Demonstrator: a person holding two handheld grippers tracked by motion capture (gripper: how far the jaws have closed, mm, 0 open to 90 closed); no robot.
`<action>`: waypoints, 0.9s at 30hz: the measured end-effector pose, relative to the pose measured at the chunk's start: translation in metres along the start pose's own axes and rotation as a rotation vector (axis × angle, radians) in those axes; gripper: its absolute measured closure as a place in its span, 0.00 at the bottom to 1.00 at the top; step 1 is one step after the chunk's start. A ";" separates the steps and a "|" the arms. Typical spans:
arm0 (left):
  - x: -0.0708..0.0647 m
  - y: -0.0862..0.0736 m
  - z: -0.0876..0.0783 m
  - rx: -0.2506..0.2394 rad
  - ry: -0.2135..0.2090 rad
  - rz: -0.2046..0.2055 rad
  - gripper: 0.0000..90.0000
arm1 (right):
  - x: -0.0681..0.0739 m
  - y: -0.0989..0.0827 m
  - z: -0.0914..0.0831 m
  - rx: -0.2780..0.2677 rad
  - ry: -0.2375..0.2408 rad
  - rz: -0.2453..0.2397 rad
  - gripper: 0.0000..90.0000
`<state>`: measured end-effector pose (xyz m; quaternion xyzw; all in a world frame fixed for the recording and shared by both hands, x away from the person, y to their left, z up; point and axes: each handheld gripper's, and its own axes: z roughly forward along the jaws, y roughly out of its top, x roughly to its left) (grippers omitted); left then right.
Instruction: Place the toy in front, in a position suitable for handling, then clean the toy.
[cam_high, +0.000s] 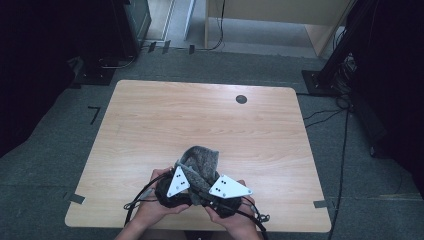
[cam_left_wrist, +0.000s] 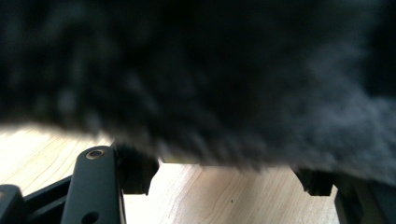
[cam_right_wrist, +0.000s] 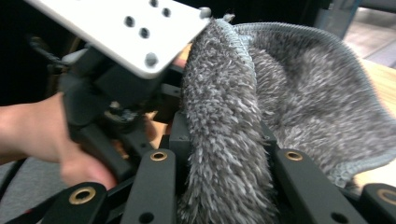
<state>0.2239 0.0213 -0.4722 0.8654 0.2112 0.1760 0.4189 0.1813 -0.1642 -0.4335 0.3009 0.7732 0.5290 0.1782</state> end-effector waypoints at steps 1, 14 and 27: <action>0.000 0.000 0.000 -0.002 0.000 0.000 0.39 | -0.003 0.000 -0.001 -0.002 -0.004 0.014 0.79; -0.002 0.002 -0.001 -0.012 -0.008 0.010 0.39 | -0.005 0.002 -0.003 -0.020 0.020 0.023 0.79; -0.005 0.005 0.003 -0.012 -0.024 0.010 0.39 | -0.008 0.000 -0.006 -0.015 0.028 0.071 0.81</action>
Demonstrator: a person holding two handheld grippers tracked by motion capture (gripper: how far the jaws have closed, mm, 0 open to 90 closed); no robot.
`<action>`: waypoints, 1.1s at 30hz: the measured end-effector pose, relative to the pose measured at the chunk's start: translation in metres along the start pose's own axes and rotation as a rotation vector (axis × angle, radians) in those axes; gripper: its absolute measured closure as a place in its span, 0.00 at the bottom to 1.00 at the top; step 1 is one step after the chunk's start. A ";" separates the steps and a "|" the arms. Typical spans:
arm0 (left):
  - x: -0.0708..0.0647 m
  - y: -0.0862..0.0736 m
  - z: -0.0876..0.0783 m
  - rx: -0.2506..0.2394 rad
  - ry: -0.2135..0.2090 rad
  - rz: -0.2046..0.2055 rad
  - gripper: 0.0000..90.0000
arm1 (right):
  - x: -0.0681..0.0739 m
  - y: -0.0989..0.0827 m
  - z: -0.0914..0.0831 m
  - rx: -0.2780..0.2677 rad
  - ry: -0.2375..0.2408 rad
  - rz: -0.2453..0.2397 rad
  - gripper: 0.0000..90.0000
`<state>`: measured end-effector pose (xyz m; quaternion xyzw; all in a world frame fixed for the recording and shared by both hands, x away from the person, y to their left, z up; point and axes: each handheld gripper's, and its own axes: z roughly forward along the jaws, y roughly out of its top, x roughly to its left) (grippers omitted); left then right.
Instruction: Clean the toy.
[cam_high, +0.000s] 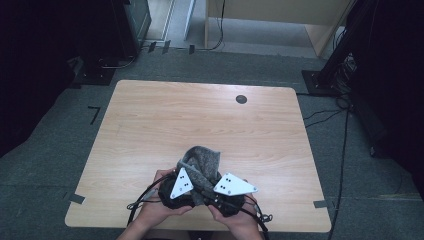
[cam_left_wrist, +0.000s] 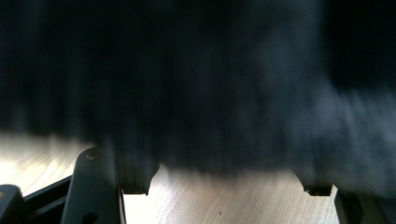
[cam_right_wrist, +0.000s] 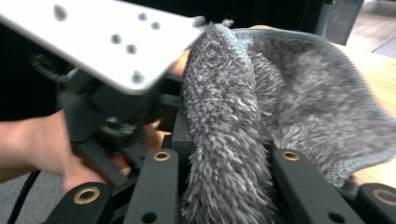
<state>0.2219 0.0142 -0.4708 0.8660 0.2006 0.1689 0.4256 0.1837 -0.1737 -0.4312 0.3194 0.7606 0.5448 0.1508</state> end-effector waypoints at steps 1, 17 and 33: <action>0.001 -0.001 0.000 0.001 0.005 0.000 0.39 | -0.007 0.000 -0.002 -0.011 -0.013 0.019 0.81; 0.003 -0.001 -0.002 -0.009 -0.008 -0.023 0.39 | -0.020 0.000 -0.010 -0.022 -0.072 0.095 0.82; -0.003 0.000 0.001 -0.018 0.007 -0.040 0.38 | -0.020 0.000 -0.012 -0.025 -0.102 0.082 0.82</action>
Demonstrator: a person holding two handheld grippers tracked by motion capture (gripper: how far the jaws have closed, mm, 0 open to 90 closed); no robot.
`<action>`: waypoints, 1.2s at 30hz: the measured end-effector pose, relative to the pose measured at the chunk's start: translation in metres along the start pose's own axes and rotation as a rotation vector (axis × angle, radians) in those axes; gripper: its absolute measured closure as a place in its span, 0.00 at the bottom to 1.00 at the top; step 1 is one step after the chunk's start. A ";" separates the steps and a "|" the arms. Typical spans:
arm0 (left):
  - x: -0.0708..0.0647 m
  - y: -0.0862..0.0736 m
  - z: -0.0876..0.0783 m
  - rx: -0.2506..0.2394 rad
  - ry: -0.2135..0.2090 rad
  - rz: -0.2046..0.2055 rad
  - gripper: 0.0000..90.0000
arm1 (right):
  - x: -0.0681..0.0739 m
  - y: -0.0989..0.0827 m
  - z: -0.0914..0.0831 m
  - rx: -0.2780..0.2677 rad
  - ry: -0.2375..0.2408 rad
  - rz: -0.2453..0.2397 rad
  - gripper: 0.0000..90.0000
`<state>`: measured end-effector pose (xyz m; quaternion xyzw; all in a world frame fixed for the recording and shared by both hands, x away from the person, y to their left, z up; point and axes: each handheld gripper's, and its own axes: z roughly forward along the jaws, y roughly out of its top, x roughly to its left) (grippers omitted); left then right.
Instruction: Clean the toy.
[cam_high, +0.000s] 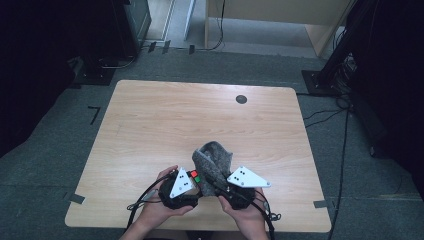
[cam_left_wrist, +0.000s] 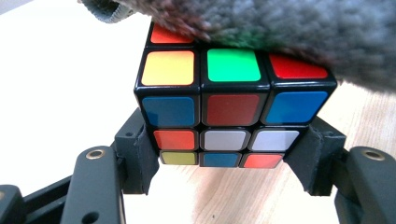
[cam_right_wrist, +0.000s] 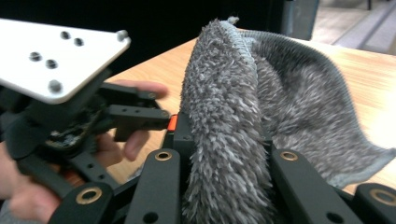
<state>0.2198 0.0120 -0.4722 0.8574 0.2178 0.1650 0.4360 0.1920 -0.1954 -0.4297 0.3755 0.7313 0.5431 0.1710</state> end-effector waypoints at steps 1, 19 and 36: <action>0.000 0.000 0.000 0.007 -0.007 0.001 0.38 | 0.003 0.000 0.001 0.002 0.008 -0.017 0.81; -0.004 0.000 0.002 -0.016 -0.030 0.015 0.38 | 0.030 0.000 0.006 0.011 0.016 -0.109 0.82; -0.003 0.000 -0.003 -0.044 0.010 0.032 0.39 | 0.013 0.003 0.002 -0.029 -0.033 -0.079 0.82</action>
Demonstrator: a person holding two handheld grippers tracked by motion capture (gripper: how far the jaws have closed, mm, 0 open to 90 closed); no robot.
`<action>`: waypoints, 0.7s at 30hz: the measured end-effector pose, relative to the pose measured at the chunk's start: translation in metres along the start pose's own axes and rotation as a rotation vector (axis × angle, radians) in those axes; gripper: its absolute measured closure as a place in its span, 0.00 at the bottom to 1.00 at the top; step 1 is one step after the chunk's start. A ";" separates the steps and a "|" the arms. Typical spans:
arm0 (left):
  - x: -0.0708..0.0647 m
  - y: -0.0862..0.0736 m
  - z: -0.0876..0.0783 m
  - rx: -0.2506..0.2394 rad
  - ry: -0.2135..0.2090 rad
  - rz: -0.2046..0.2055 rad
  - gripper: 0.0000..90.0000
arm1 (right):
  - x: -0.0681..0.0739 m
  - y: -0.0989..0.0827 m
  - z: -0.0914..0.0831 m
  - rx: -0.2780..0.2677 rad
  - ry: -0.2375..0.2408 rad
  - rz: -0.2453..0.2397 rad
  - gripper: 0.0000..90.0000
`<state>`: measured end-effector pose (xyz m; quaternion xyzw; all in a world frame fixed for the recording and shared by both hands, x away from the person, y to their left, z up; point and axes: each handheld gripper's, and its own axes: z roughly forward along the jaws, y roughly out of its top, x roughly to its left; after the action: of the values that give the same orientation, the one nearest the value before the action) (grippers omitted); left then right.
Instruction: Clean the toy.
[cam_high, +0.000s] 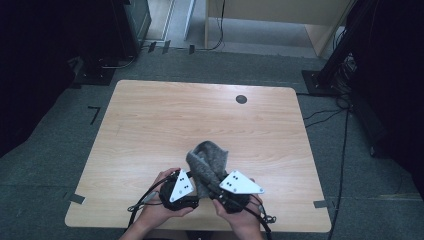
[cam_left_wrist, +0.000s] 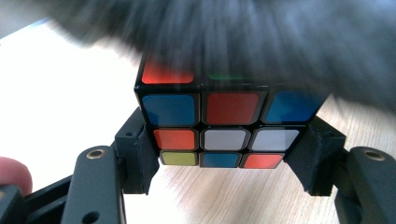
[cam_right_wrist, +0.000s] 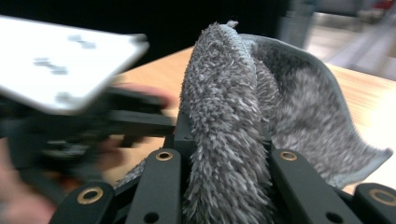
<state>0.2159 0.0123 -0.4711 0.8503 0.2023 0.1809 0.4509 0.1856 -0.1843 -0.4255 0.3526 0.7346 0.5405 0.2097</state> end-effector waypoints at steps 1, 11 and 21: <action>0.001 -0.001 -0.001 -0.005 -0.003 -0.004 0.39 | -0.007 0.000 -0.003 0.000 -0.032 0.017 0.82; 0.013 -0.003 -0.015 -0.159 -0.099 -0.063 0.38 | -0.029 0.003 -0.024 -0.111 -0.053 0.106 0.82; 0.019 -0.006 -0.028 -0.255 -0.164 -0.048 0.39 | -0.038 -0.010 -0.014 -0.074 0.047 0.199 0.82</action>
<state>0.2176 0.0444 -0.4593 0.7930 0.1607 0.1243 0.5744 0.1982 -0.2229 -0.4329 0.4030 0.6803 0.5934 0.1506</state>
